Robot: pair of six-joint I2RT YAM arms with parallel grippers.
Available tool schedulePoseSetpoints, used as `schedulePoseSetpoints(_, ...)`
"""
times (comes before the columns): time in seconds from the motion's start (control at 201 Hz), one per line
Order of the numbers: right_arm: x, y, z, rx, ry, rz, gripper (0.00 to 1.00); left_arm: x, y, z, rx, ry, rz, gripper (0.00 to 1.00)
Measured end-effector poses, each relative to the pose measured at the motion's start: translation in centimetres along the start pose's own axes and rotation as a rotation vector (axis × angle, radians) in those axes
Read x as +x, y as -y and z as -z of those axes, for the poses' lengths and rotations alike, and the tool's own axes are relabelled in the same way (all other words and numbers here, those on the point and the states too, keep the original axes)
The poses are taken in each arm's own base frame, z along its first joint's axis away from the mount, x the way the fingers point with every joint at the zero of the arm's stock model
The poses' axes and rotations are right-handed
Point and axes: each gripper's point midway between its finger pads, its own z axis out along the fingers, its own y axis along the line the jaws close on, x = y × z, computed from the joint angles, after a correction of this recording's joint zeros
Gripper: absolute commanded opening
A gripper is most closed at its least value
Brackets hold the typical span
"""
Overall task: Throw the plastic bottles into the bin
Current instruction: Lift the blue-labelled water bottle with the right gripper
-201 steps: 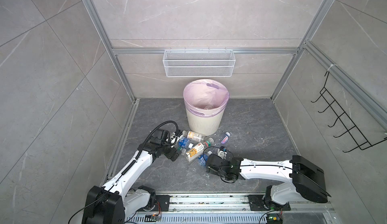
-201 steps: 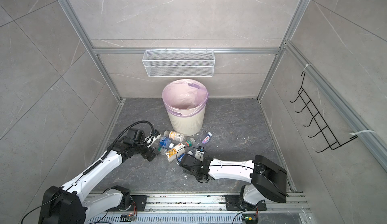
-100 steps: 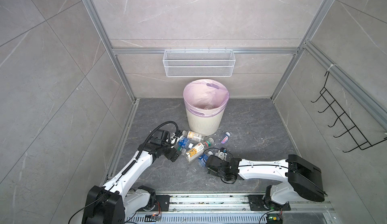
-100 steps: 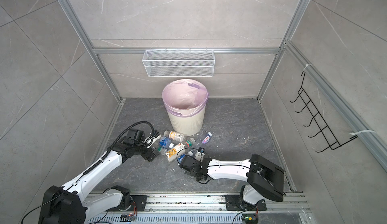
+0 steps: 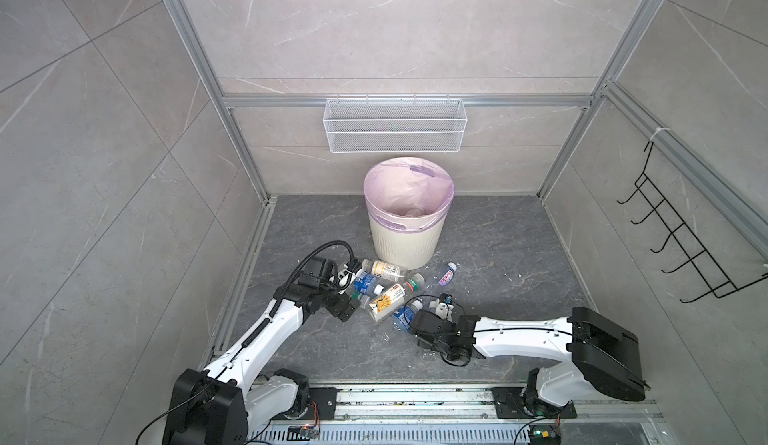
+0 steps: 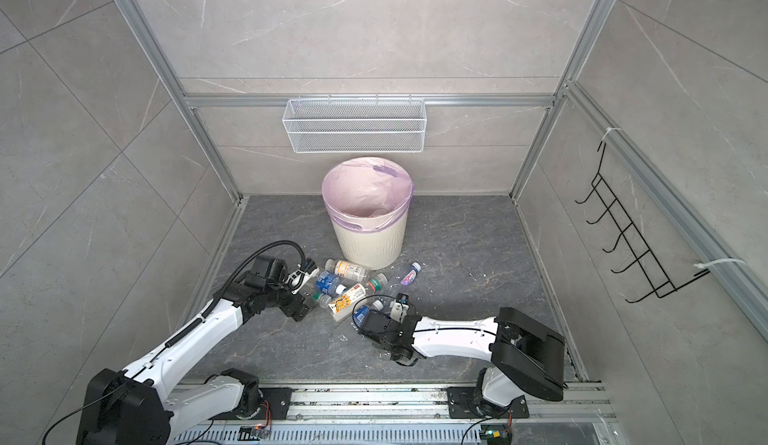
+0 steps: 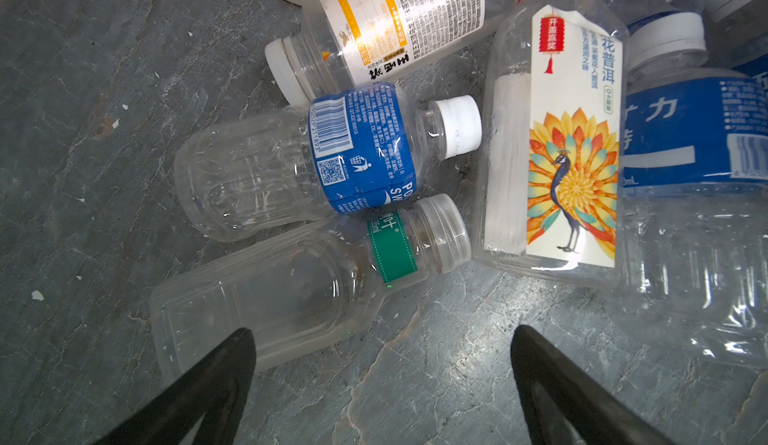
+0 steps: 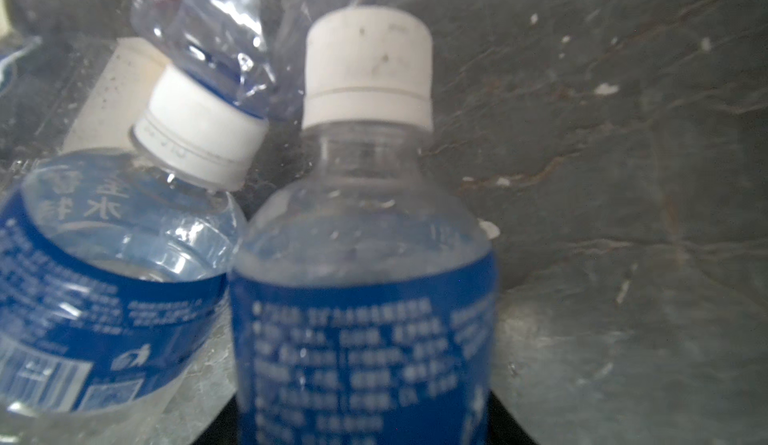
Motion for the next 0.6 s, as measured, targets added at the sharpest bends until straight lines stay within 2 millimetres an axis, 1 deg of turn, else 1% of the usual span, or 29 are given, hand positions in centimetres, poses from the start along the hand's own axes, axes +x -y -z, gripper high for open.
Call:
schedulePoseSetpoints(0.249, -1.7, 0.8, 2.1, -0.019, 0.077, 0.040, 0.54, 0.0, 0.0, -0.1, 0.001, -0.002, 0.001, 0.98)
schedulePoseSetpoints(0.598, -4.7, 0.0, 5.6, -0.103, 0.206, 0.123, 0.53, 0.2, 0.0, -0.3, 0.005, -0.010, 0.003, 0.98)
